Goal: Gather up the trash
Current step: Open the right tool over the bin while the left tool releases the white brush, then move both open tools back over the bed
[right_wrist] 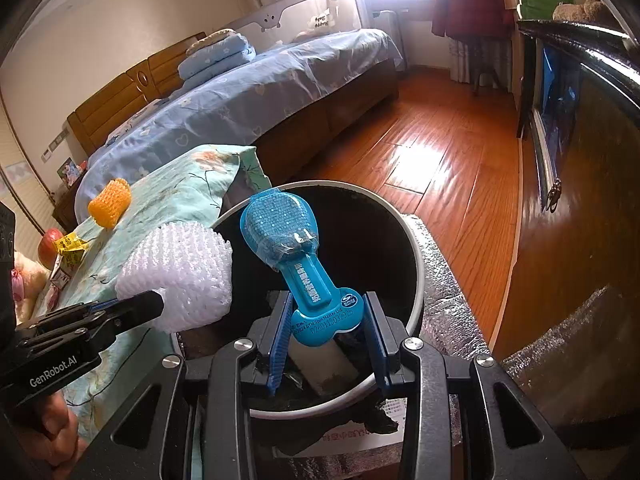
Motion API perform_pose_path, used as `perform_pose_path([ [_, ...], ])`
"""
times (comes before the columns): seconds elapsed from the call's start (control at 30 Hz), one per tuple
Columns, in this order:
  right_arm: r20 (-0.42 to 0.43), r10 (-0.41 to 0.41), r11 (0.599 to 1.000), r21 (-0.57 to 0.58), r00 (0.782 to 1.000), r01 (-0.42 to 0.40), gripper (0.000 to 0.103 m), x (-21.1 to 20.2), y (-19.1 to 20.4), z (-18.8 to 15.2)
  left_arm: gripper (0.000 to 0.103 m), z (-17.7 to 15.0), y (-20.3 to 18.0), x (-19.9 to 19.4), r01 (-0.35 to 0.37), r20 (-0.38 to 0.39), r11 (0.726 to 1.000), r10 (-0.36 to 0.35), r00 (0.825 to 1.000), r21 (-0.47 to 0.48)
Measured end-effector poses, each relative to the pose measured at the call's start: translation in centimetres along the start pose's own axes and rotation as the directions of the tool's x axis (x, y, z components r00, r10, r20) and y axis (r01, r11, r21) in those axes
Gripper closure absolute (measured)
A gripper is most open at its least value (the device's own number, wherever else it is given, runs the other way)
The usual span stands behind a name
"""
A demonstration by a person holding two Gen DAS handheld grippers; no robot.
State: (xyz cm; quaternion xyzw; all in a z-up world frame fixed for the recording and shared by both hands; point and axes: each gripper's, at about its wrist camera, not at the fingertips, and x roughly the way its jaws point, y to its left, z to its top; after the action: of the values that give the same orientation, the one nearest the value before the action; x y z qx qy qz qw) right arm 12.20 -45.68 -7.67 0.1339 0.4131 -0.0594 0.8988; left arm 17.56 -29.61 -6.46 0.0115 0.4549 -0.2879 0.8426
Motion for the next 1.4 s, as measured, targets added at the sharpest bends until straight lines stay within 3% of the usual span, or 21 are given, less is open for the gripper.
perform_pose_path([
  [0.07,-0.003,-0.002,1.000,0.000,1.000,0.002,0.067,0.1,-0.1,0.1,0.092,0.1,-0.1,0.0,0.000,0.001,1.000,0.000,1.000,0.004],
  [0.17,-0.011,-0.008,1.000,-0.003,1.000,0.008,0.066,0.4,-0.2,0.2,0.082,0.0,-0.2,0.1,0.001,-0.009,1.000,-0.001,1.000,0.006],
  [0.23,-0.016,-0.008,1.000,0.002,1.000,0.008,0.065,0.5,-0.4,0.2,0.056,-0.1,0.0,-0.1,-0.007,-0.008,1.000,0.007,1.000,0.000],
  [0.3,-0.012,-0.005,1.000,0.012,1.000,0.005,0.058,0.4,-0.5,0.2,0.046,-0.4,0.3,-0.6,-0.017,0.000,1.000,0.017,1.000,-0.015],
  [0.4,0.011,0.008,1.000,0.019,1.000,-0.008,0.038,-0.1,-0.4,0.1,0.046,-0.9,1.0,-1.4,-0.024,0.007,0.999,0.024,1.000,-0.025],
  [0.53,0.043,0.035,0.999,0.016,0.998,-0.036,0.029,-0.8,0.6,0.0,0.041,-1.9,2.4,-2.8,-0.051,0.027,0.997,0.052,0.998,-0.055],
  [0.87,0.055,0.133,0.991,-0.042,0.990,-0.130,0.027,-1.2,5.5,-0.1,0.041,-4.7,8.3,-7.0,-0.125,0.071,0.975,0.139,0.988,-0.182],
  [1.0,0.034,0.177,0.983,-0.065,0.984,-0.174,0.022,-0.6,8.1,-0.6,0.041,-5.9,11.3,-8.4,-0.157,0.077,0.958,0.180,0.981,-0.238],
  [1.4,-0.057,0.276,0.943,-0.179,0.959,-0.282,0.022,1.4,15.7,-1.4,0.041,-8.4,18.2,-11.5,-0.256,0.074,0.900,0.299,0.951,-0.353],
])
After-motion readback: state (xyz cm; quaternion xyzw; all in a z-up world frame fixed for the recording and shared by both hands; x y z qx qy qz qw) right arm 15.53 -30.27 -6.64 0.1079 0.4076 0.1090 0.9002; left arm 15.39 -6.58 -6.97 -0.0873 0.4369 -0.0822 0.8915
